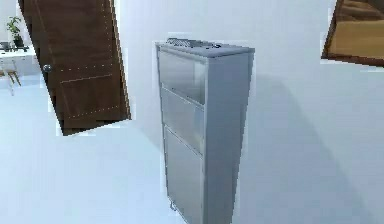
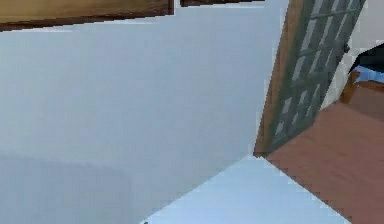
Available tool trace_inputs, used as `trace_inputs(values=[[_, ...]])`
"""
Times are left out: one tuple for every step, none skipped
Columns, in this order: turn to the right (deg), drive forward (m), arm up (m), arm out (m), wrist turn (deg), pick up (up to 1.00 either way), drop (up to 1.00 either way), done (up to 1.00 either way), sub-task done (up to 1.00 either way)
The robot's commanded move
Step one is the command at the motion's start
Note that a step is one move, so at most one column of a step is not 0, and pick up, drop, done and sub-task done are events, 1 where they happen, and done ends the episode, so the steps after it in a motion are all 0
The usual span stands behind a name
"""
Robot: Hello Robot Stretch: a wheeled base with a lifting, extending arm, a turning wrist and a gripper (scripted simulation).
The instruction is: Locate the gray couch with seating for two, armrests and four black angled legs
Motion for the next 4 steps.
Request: trace_inputs(values=[[0.0,0.05,0.00,0.00,0.0,0.00,0.00,0.00,0.00],[-45.0,0.00,0.00,0.00,0.0,0.00,0.00,0.00,0.00],[0.0,1.00,0.00,0.00,0.0,0.00,0.00,0.00,0.00],[-3.0,0.00,0.00,0.00,0.0,0.00,0.00,0.00,0.00]])
